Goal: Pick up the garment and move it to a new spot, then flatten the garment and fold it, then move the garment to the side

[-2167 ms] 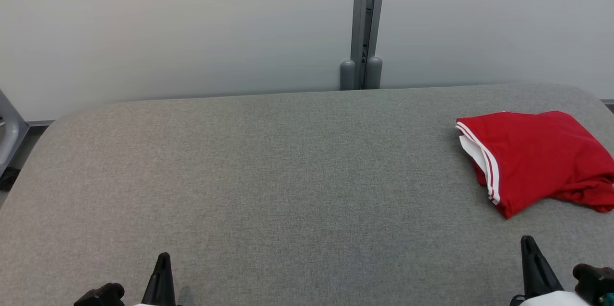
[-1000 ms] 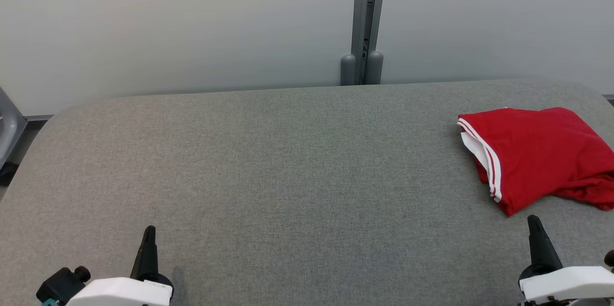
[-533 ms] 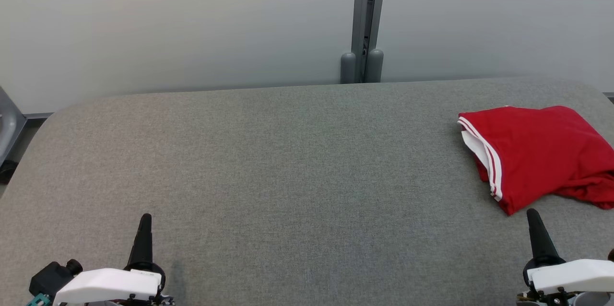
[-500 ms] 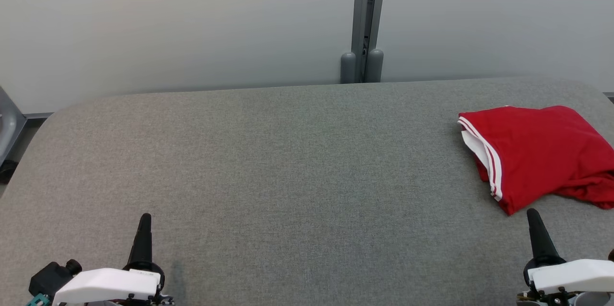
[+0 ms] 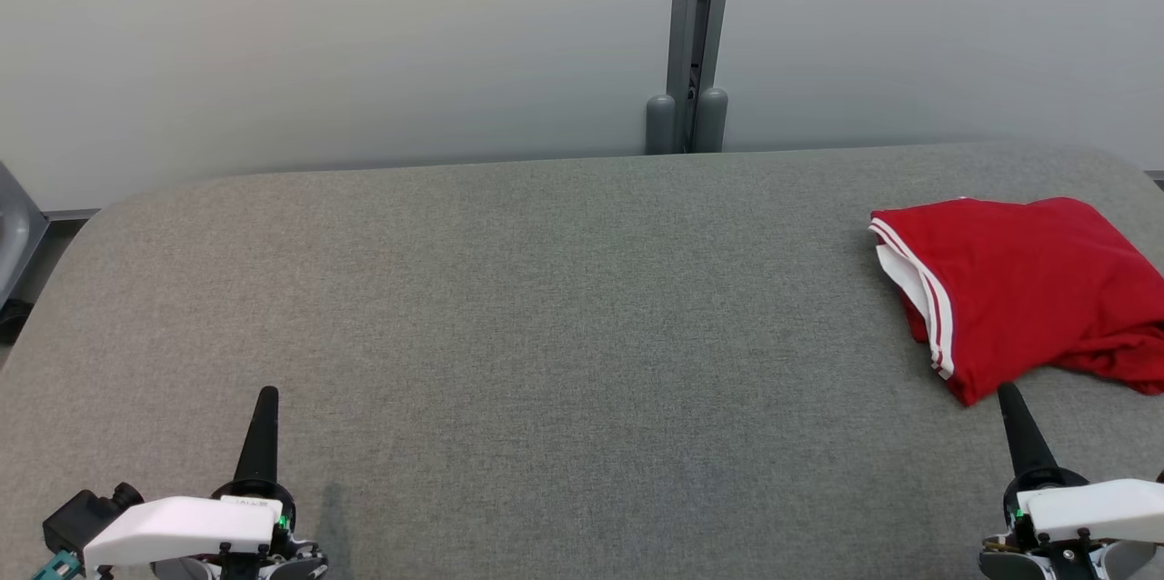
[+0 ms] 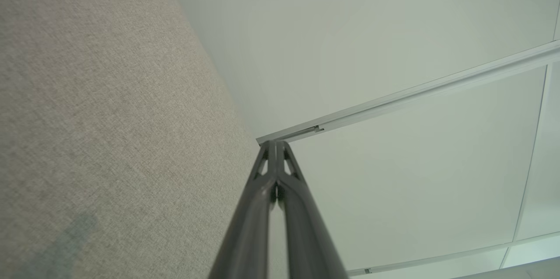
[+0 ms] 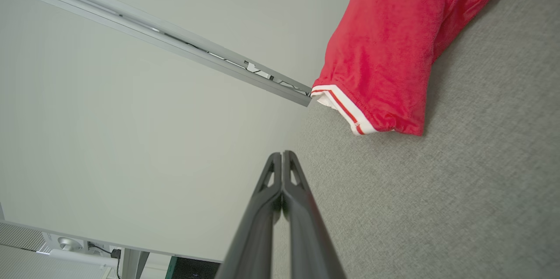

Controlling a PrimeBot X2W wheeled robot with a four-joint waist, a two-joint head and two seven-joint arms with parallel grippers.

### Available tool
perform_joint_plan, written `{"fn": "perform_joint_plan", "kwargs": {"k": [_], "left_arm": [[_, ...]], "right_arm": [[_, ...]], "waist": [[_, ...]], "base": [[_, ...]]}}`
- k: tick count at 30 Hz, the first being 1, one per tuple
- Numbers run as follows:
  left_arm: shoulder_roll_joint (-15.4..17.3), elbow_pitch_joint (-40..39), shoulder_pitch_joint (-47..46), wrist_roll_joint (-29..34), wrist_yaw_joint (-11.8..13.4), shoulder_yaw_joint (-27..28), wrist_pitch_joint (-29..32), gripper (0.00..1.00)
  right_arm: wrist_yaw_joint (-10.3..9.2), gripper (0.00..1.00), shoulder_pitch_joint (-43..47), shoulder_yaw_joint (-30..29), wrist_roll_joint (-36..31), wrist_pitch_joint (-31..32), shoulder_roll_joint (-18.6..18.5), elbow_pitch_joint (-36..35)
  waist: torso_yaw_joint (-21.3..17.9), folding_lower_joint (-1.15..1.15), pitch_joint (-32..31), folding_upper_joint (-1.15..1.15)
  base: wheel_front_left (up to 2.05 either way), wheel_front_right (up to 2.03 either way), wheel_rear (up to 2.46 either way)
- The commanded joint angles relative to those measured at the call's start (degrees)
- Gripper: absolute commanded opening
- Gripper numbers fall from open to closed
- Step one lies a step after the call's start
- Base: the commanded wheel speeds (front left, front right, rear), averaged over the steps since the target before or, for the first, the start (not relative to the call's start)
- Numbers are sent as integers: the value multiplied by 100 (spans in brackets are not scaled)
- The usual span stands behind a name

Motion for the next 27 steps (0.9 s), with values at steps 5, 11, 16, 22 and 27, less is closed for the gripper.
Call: {"fn": "perform_joint_plan", "kwargs": {"k": [5, 11, 16, 22, 27], "left_arm": [[38, -76, -176, -331, -78, 77, 96, 0], [41, -98, -206, -593, -124, 118, 175, 0], [43, -114, -239, -802, -156, 151, 241, 0], [45, -127, -273, -1010, -180, 184, 295, 0], [47, -142, -305, -1200, -215, 215, 350, 0]], "right_arm": [[3, 0, -147, -16, 420, 104, -59, -79], [3, 0, -182, -22, 759, 182, -65, -86], [3, 0, -207, -26, 1036, 248, -69, -90], [3, 0, -237, -29, 1298, 310, -73, -96], [3, 0, -259, -33, 1545, 361, -75, -95]], "waist": [[1, 0, 15, 0], [1, 0, 31, 0], [2, 0, 44, 0], [2, 0, 57, 0], [3, 0, 71, 0]], "base": [[0, 0, 0], [0, 0, 0], [0, 0, 0], [0, 0, 0], [0, 0, 0]]}}
